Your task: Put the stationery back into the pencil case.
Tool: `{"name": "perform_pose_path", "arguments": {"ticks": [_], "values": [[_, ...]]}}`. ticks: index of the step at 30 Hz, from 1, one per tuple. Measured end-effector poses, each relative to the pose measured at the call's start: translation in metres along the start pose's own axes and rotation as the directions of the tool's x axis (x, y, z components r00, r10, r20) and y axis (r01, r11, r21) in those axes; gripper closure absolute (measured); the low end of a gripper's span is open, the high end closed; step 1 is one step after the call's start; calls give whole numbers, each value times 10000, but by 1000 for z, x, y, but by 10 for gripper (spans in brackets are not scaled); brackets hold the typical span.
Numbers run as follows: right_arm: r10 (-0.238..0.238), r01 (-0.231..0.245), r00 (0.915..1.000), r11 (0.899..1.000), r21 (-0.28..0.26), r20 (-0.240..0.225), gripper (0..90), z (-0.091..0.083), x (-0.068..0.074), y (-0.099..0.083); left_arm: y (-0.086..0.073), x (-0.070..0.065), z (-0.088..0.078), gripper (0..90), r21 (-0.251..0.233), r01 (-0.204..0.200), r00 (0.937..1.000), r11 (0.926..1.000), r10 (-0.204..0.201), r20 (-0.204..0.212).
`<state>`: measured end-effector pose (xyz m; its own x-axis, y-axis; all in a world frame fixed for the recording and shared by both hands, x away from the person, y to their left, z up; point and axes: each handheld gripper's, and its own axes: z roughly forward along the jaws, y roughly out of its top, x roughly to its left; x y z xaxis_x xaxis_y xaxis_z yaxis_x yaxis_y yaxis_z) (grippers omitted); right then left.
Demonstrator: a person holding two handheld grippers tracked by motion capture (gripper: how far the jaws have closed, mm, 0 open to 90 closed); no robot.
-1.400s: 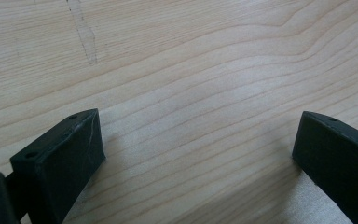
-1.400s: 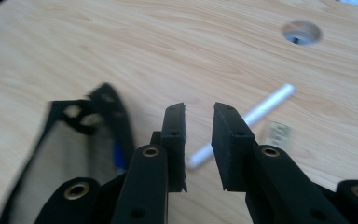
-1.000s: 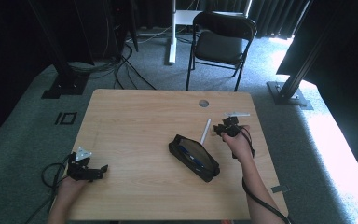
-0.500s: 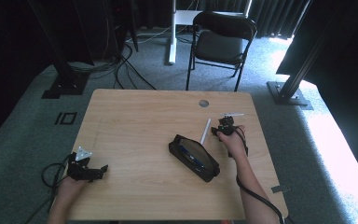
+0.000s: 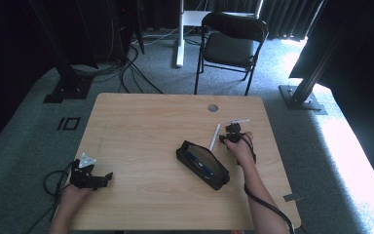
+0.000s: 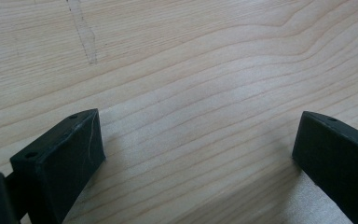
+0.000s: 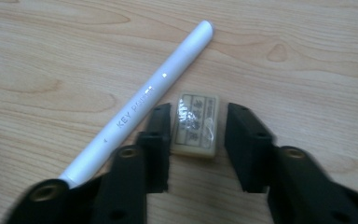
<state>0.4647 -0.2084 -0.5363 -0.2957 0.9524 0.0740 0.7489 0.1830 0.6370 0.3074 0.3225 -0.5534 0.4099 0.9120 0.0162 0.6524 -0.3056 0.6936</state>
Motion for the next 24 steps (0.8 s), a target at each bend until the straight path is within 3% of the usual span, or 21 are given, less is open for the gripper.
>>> {"name": "perform_pose_path", "arguments": {"ticks": [9, 11, 19, 24], "values": [[-68, 66, 9999, 9998, -174, -117, 682, -25, -7, 5, 0, 0, 0, 21, 1, -2, 10000, 10000, 2, -2], [-11, 0, 9994, 9995, -317, -340, 682, -32, -7, 8, 0, 0, 0, 21, 0, -3, 10000, 10000, 3, -1], [-617, 540, 9943, 9946, -883, -870, 681, -63, 1, 15, 0, 0, 0, 21, 2, 5, 10000, 10000, -5, -3], [-1075, 923, 9848, 9893, -1130, -1368, 682, -80, 12, 18, 0, 0, 0, 21, 2, 2, 10000, 10000, -2, -1]]}}
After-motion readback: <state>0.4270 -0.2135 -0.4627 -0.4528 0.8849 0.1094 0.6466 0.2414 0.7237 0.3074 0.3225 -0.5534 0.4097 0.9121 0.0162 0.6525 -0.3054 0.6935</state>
